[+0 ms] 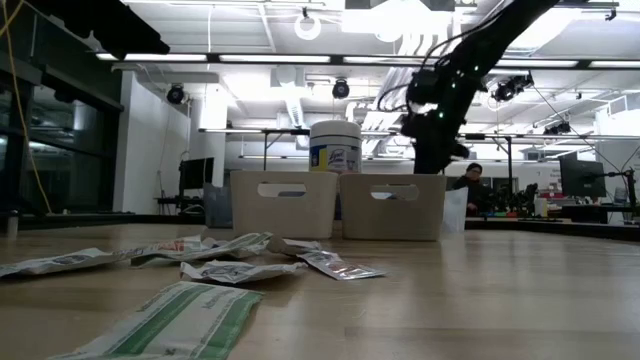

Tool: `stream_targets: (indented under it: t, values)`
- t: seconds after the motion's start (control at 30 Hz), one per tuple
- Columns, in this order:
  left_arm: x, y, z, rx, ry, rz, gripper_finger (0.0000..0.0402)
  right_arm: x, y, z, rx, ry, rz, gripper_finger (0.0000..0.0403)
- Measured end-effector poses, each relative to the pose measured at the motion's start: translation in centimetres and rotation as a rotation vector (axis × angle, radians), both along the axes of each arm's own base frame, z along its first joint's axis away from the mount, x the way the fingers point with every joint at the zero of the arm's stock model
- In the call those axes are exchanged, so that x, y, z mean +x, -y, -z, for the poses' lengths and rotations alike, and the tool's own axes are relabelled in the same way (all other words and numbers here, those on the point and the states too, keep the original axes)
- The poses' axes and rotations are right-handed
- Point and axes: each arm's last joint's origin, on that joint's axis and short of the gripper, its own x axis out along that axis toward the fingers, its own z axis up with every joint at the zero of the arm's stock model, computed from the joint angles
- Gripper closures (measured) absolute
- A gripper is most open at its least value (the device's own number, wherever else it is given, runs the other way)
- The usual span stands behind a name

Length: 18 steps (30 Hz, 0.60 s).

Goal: Pick & Place First Aid Supplies
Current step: Put the band aid into the transparent bin, then put the wipe into the gray bin

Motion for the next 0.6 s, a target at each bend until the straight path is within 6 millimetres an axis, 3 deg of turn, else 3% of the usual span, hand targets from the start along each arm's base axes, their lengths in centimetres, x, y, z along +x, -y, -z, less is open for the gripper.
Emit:
stream_targets:
  t: [0.27, 0.6]
  values:
    - [0.0, 0.0, 0.0, 0.008, -0.004, 0.019, 0.0246, -1.6, -1.0, -4.1, -0.202, -0.041, 0.156, 0.0253]
    - [0.1, 0.2, 0.1, 0.001, -0.019, 0.080, 0.0246, -2.6, -3.8, -8.7, -0.133, 0.251, 0.157, 0.0253]
